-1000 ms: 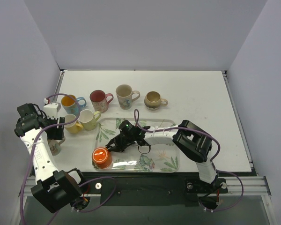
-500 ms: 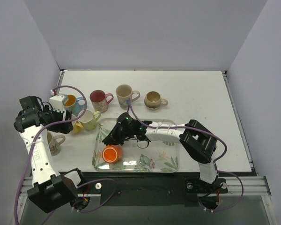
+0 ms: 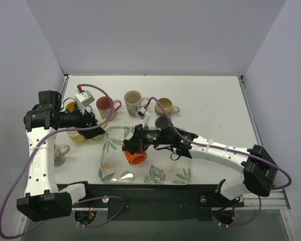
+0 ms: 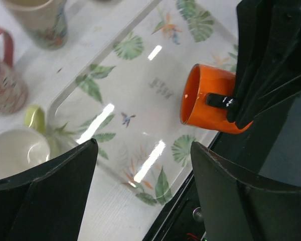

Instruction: Turn the mug right side up

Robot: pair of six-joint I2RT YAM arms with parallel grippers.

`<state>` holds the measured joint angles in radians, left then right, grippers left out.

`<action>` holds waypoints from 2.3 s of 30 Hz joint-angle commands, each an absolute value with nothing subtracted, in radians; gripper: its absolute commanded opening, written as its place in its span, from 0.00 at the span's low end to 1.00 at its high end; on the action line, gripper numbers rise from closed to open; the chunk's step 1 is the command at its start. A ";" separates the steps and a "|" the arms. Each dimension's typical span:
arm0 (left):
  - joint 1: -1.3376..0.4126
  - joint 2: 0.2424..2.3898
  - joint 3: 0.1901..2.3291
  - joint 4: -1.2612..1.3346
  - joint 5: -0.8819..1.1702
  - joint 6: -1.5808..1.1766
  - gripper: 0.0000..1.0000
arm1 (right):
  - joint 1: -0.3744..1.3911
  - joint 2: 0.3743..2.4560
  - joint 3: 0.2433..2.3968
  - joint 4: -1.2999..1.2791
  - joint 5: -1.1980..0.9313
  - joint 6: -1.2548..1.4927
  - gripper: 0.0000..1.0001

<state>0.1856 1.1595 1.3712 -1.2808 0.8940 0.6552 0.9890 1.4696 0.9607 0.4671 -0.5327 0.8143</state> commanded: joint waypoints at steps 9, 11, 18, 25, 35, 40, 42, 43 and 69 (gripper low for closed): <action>-0.170 1.138 1.421 -1.218 1.161 0.700 0.89 | 0.994 1.083 0.894 0.623 -0.695 0.281 0.00; -0.211 1.135 1.414 -1.191 1.193 0.695 0.89 | 0.994 1.072 0.893 0.641 -0.696 0.279 0.00; -0.291 1.160 1.417 -1.046 1.190 0.574 0.89 | 0.996 1.060 0.904 0.667 -0.709 0.273 0.00; -0.391 1.206 1.353 -0.882 1.232 0.436 0.84 | 0.996 1.046 0.881 0.703 -0.693 0.261 0.00; -0.402 1.213 1.362 -0.963 1.203 0.474 0.00 | 0.928 0.992 0.815 0.686 -0.618 0.252 0.00; -0.402 1.207 1.417 -0.959 0.707 0.347 0.00 | 0.917 0.992 0.851 0.401 -0.422 0.184 0.44; -0.400 1.219 1.434 -1.002 0.521 0.345 0.00 | 0.916 1.002 0.871 0.300 -0.323 0.164 0.56; -0.402 1.226 1.436 -1.034 0.473 0.345 0.00 | 0.916 1.003 0.871 0.282 -0.254 0.172 0.57; -0.877 2.188 2.439 -1.069 0.074 0.318 0.00 | -0.024 0.842 0.795 -0.474 0.464 0.683 0.99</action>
<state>-0.7918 1.9690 2.0895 -1.0386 0.1032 0.2993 0.1101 0.8894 0.8318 -0.4141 0.5278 0.6308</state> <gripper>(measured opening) 0.065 0.998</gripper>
